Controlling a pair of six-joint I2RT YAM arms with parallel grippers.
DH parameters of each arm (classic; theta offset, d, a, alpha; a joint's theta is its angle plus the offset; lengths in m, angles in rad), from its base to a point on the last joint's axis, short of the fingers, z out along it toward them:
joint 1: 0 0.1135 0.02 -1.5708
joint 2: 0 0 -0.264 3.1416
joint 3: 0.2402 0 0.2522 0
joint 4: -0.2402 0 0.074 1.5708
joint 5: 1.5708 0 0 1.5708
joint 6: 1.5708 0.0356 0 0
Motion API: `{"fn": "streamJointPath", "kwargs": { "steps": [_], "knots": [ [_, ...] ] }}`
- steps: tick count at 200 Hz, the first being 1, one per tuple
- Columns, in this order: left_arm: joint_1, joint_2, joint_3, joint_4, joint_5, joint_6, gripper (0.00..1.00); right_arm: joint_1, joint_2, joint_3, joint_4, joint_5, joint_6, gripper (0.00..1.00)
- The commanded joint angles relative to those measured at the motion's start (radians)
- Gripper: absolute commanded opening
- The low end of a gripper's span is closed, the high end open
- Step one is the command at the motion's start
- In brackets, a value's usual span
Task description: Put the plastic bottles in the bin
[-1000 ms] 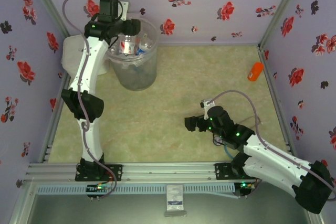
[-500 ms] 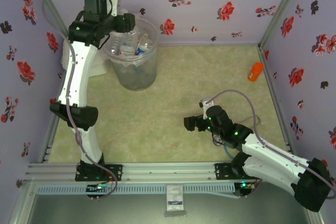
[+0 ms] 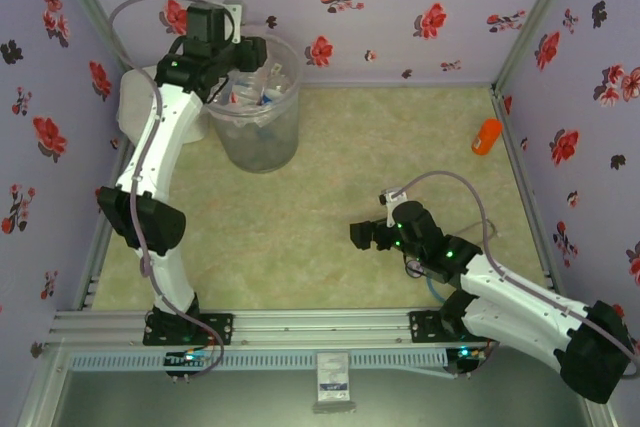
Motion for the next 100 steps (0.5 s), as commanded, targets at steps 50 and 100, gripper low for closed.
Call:
{"fn": "streamJointPath", "kwargs": {
  "steps": [50, 100],
  "knots": [
    [0.004, 0.027, -0.161, -0.062, -0.052, -0.003, 0.47, -0.007, 0.008, 0.002, 0.009, 0.008, -0.009, 0.99],
    [0.042, 0.174, 0.117, -0.217, -0.071, 0.002, 0.50, -0.006, 0.010, 0.026, -0.013, -0.001, -0.002, 0.99]
  ]
}}
